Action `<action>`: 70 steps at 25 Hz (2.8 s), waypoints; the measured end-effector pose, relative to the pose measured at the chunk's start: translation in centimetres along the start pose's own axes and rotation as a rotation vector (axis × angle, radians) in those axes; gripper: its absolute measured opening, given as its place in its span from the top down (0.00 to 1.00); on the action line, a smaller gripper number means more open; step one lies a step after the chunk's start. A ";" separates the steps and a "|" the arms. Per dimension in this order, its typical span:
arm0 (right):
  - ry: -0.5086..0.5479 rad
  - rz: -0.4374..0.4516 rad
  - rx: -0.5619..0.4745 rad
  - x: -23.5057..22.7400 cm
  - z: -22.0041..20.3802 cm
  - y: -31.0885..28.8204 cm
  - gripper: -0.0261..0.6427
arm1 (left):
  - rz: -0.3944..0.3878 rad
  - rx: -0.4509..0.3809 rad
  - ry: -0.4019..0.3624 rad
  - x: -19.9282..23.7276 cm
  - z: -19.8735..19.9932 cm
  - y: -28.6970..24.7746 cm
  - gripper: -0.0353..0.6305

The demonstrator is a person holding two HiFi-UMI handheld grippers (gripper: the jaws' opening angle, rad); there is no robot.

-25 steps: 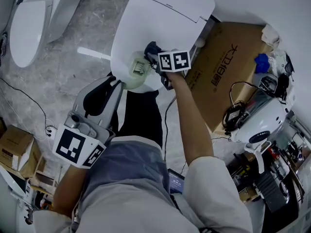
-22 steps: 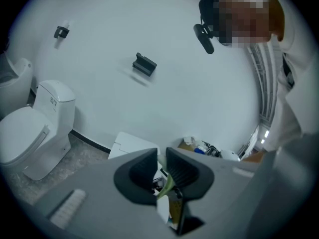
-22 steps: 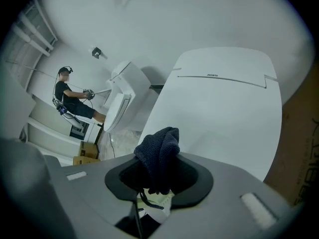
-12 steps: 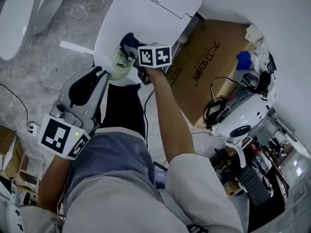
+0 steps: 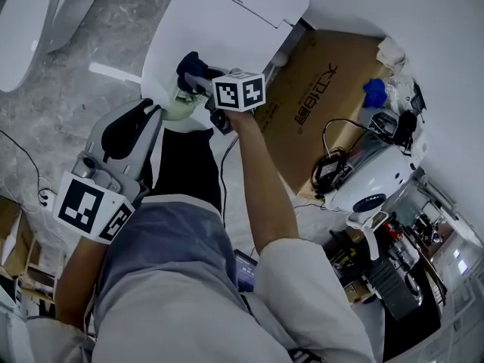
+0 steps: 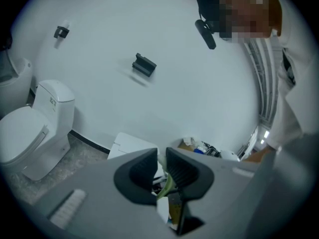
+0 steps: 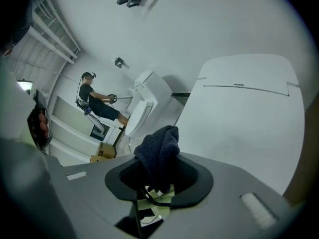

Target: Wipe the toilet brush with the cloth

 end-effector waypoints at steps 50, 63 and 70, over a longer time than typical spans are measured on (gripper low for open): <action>-0.008 -0.144 0.109 -9.9 -4.0 -0.5 0.79 | 0.144 -0.025 -0.012 -2.1 -1.2 0.3 0.95; -0.143 -0.182 -0.005 -11.3 -7.0 0.3 0.79 | 0.159 -0.019 -0.069 -2.6 -1.7 0.5 0.95; -0.176 -0.205 -0.048 -11.4 -8.1 0.9 0.79 | 0.161 -0.016 -0.073 -2.8 -1.8 0.7 0.95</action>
Point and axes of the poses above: the fingertips, and each gripper's own axes: y backward along the fingers, x to its left, z out of its top, the point moved 10 cm from there along y, backward along the fingers, and after that the axes turned 2 degrees about z, right-handed, at the moved point
